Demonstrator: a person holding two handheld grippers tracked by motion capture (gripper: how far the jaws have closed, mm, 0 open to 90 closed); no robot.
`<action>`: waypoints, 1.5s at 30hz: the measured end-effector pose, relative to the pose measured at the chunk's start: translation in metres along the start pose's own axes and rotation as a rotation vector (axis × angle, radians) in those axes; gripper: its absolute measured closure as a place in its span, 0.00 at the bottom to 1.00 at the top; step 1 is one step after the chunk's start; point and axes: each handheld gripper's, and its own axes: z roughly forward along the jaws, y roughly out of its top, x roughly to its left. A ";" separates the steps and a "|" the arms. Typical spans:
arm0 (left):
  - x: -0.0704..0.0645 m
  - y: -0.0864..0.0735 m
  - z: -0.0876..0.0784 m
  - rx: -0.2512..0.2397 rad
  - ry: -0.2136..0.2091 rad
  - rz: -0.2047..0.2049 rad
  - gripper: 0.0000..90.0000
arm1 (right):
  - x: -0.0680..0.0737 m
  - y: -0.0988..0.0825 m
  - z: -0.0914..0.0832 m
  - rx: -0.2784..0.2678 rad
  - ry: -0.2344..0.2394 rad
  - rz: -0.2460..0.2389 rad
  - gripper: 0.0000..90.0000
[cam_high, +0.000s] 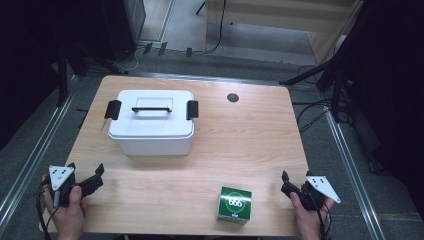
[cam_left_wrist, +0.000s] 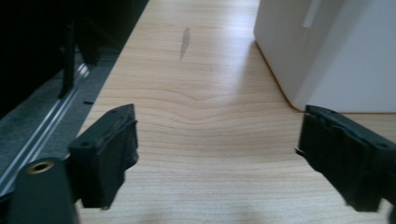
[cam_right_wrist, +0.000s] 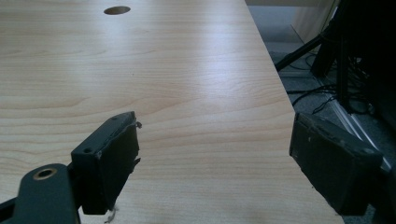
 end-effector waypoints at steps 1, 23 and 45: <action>0.000 0.000 0.000 -0.002 0.005 0.001 0.15 | 0.001 0.000 -0.001 0.000 -0.003 0.001 0.18; -0.056 0.000 -0.028 -0.010 -0.109 0.032 0.62 | 0.055 0.002 -0.051 -0.026 0.174 -0.121 0.65; -0.191 -0.007 -0.035 0.170 -0.518 0.197 1.00 | 0.078 -0.016 -0.068 0.191 0.421 0.028 0.92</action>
